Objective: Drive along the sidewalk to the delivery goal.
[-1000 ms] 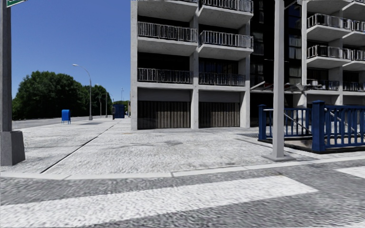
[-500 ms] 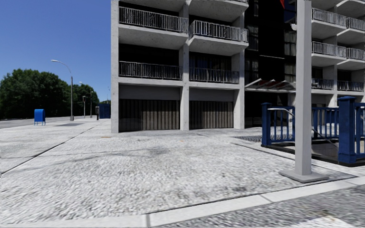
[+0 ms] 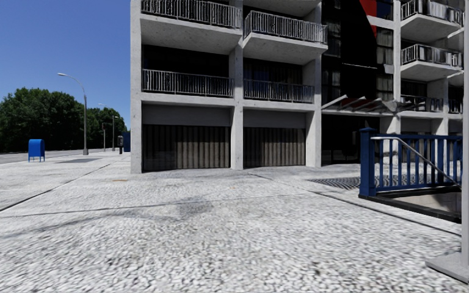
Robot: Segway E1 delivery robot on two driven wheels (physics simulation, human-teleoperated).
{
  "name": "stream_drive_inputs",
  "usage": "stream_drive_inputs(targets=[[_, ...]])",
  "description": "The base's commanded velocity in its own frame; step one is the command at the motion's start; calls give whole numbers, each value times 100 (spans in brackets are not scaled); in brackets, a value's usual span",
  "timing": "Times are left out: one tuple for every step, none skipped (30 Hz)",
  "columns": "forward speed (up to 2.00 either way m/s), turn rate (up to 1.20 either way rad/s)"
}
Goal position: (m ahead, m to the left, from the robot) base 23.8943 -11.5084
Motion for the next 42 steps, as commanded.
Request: stream_drive_inputs(targets=[[136,0],[136,0],[136,0],[136,0],[136,0],[136,0],[136,0],[136,0],[136,0],[136,0],[136,0],[136,0],[136,0],[136,0],[137,0],[137,0],[137,0],[137,0],[137,0],[137,0],[138,0],[138,0],[138,0],[138,0],[138,0],[138,0],[139,0],[139,0],[139,0],[139,0],[139,0],[139,0],[139,0],[139,0],[139,0],[139,0],[139,-15],[139,-31],[139,-37],[139,-38],[139,-38],[139,-38]])
